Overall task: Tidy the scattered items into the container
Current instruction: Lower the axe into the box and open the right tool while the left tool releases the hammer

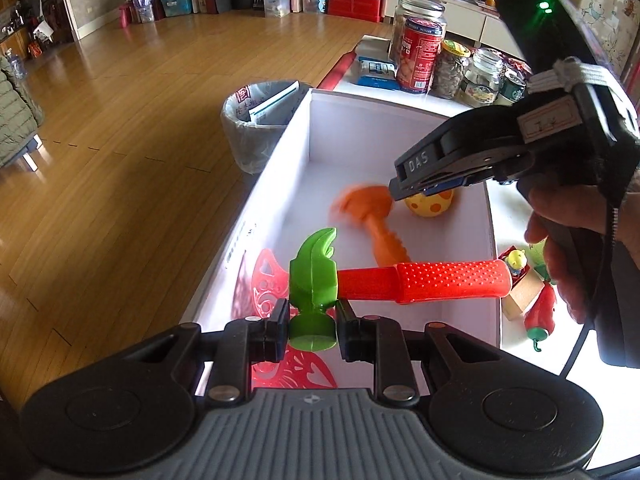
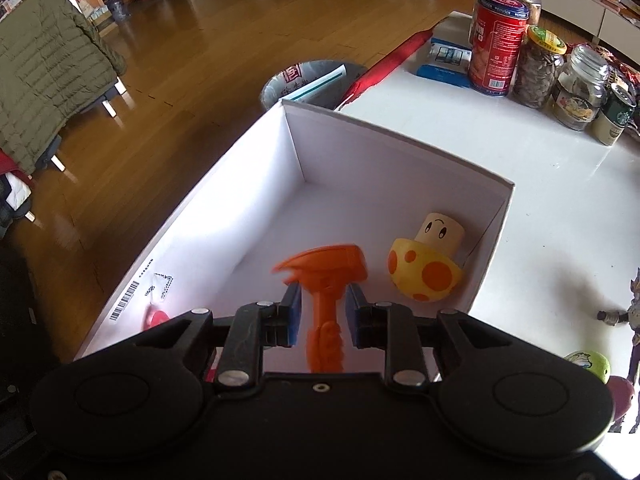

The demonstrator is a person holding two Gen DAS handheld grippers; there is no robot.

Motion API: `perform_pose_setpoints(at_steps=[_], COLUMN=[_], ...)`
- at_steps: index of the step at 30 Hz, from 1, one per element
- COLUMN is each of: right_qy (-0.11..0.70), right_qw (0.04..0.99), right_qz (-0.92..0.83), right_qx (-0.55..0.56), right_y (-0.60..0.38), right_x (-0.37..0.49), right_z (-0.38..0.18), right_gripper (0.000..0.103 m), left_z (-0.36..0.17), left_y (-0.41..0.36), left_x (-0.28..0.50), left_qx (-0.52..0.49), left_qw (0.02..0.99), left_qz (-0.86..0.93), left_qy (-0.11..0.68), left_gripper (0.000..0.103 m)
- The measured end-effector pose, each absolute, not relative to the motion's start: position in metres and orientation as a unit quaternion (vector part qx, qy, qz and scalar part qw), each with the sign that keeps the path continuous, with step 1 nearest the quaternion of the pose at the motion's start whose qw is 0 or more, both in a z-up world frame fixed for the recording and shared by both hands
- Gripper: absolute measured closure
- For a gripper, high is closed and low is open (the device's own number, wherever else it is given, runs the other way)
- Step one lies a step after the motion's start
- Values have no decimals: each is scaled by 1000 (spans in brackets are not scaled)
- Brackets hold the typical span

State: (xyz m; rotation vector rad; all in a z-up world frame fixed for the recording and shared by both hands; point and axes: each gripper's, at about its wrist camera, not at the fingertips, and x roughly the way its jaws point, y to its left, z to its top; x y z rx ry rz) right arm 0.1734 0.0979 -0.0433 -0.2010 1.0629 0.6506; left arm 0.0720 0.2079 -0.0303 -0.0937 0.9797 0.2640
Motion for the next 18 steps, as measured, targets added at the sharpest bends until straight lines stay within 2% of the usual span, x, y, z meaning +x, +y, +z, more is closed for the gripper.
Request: perform_pose_setpoints(at_steps=[1,6,9,18], right_qy=[493,475,466,451], right_qw=[810,819,824,835], right_qz=[305,314,314,310], right_qx=[-89,-68,-68,-59], right_y=[94,73,58,27], right_x=[173,172,169,165], right_z=[-41,-34,-30,-21], right_gripper=[66,64,57,57], left_z=[-31,-34,-34,-26], left_y=[208,206,204,189], left_x=[73,87,97,132], left_qx=[-46,-43,-41,-29], left_qw=[872,869,867,875], left_qz=[127,132,136,148], left_qy=[470,475,477,460], left_gripper=[79,79,79,78])
